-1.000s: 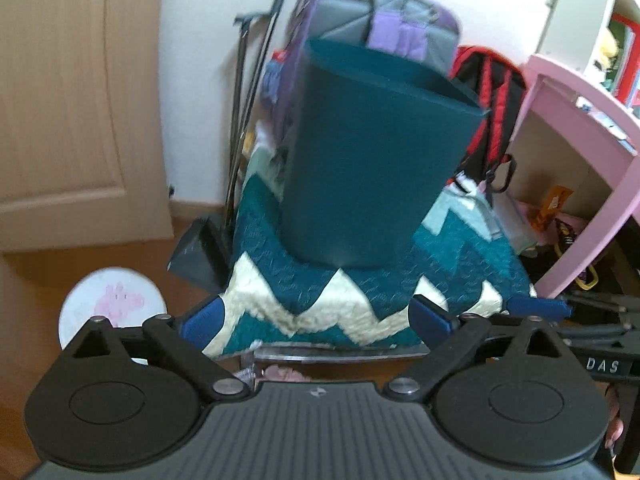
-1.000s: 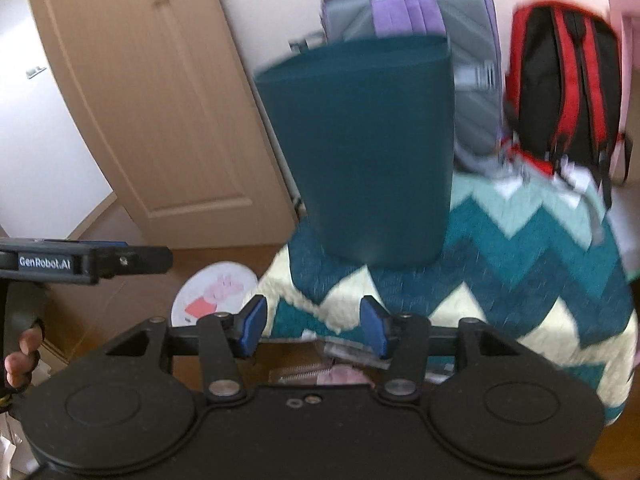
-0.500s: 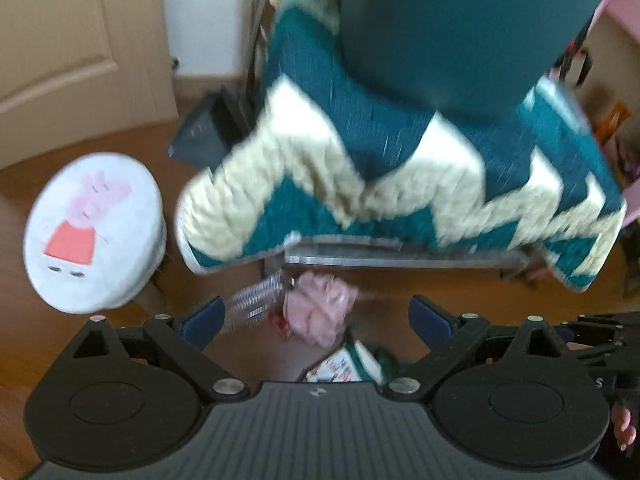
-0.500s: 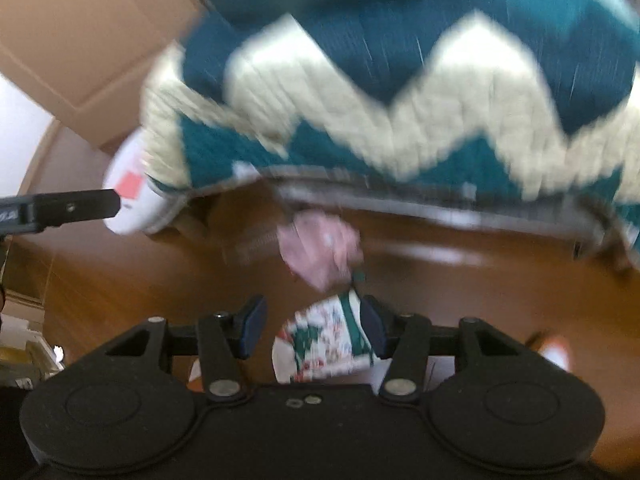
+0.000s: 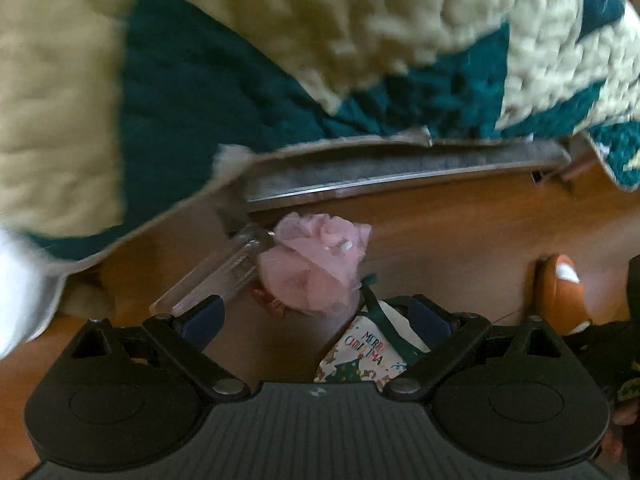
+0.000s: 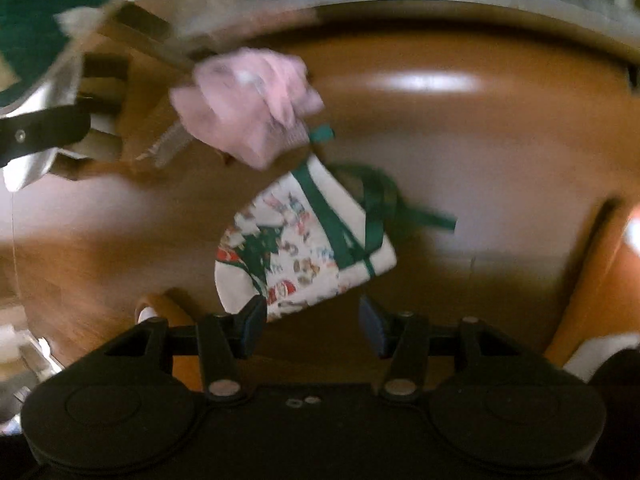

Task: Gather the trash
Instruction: 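Move both tools back down toward the trash on the floor, then grasp pink mesh bag with left tool while right tool grasps Merry Christmas gift bag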

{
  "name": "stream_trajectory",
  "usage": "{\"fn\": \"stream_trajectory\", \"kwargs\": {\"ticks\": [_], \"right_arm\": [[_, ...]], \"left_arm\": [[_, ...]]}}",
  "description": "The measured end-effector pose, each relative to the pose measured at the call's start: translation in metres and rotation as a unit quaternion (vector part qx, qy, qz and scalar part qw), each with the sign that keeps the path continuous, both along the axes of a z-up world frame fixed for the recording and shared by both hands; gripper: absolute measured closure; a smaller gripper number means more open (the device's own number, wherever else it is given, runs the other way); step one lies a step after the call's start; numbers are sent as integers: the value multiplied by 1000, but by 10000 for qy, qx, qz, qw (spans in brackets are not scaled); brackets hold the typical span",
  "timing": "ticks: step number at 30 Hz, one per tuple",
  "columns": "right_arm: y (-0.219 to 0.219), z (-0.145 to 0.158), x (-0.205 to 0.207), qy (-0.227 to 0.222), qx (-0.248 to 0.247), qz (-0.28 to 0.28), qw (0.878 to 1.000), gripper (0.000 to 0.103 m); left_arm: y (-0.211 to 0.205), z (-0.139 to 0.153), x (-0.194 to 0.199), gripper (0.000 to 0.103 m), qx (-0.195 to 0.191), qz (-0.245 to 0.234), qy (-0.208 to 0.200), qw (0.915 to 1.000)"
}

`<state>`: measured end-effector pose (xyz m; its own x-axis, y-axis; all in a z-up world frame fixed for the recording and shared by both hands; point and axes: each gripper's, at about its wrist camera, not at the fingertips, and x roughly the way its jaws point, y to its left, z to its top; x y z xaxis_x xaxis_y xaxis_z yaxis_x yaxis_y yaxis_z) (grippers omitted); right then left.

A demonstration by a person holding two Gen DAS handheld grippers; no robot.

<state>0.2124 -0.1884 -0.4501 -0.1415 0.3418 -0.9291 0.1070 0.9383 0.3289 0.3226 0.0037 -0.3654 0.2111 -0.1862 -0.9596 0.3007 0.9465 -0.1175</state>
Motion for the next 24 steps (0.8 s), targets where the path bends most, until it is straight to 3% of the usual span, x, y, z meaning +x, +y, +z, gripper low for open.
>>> {"fn": "stream_trajectory", "kwargs": {"ticks": [4, 8, 19, 24], "right_arm": [[-6, -36, -5, 491, 181, -643, 9966, 51], [0, -64, -6, 692, 247, -906, 9932, 51], [14, -117, -1, 1001, 134, -1107, 9887, 52], [10, -126, -4, 1018, 142, -1231, 9871, 53]], "left_arm": [[-15, -38, 8, 4, 59, -211, 111, 9997], [-23, -73, 15, 4, 156, -298, 236, 9992], [-32, -129, 31, 5, 313, -299, 326, 9985], [-33, -145, 40, 22, 390, -214, 365, 9983]]}}
